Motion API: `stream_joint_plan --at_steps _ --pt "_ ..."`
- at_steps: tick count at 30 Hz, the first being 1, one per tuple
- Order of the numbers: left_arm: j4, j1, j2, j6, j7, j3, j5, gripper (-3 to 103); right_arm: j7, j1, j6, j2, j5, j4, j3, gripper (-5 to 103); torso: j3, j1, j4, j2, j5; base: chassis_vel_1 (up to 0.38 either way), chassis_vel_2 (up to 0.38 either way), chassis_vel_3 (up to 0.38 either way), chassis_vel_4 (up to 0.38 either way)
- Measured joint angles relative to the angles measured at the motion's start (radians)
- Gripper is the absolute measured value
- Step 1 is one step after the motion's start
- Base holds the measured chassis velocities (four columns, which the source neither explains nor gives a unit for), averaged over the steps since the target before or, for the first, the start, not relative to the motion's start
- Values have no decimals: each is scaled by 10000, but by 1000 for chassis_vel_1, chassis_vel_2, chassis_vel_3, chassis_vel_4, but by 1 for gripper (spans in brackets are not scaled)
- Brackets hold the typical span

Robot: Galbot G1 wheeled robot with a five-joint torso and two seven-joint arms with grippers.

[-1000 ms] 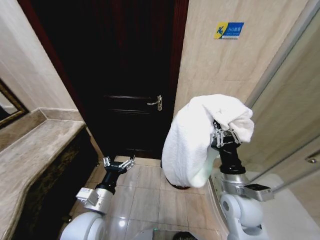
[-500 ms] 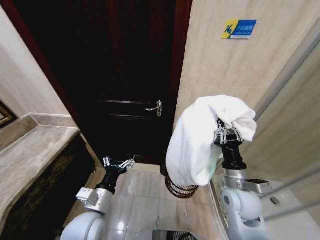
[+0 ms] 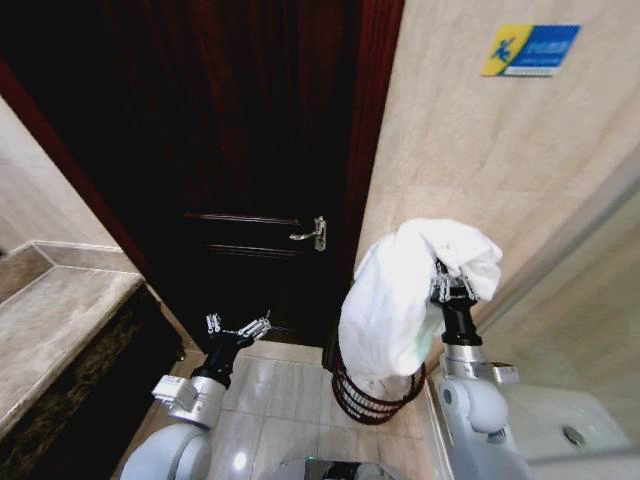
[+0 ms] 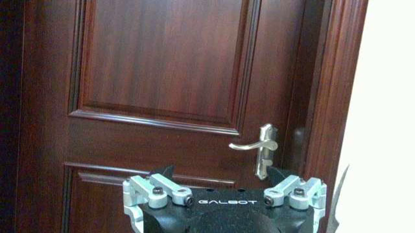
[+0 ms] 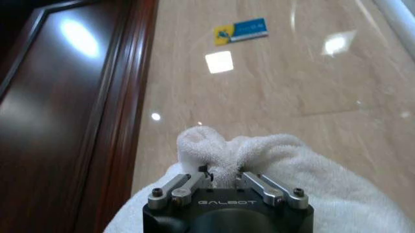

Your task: Discard the used towel into the hamper.

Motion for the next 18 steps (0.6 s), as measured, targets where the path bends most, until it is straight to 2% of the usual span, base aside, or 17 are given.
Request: stream_joint_plan --at_steps 2,8,18 --pt "0 0 0 0 0 0 0 97 -51 54 159 24 16 -379 21 14 -3 -9 -10 6 -1 31 -101 -56 39" --pt "0 1 0 0 0 0 0 97 -252 163 584 1 158 -1225 -16 14 -3 -7 -2 6 -2 8 -27 -24 13" --pt "0 0 0 0 0 0 0 97 -442 323 1128 -160 556 -3165 -114 14 1 3 -5 3 -1 0 0 0 0"
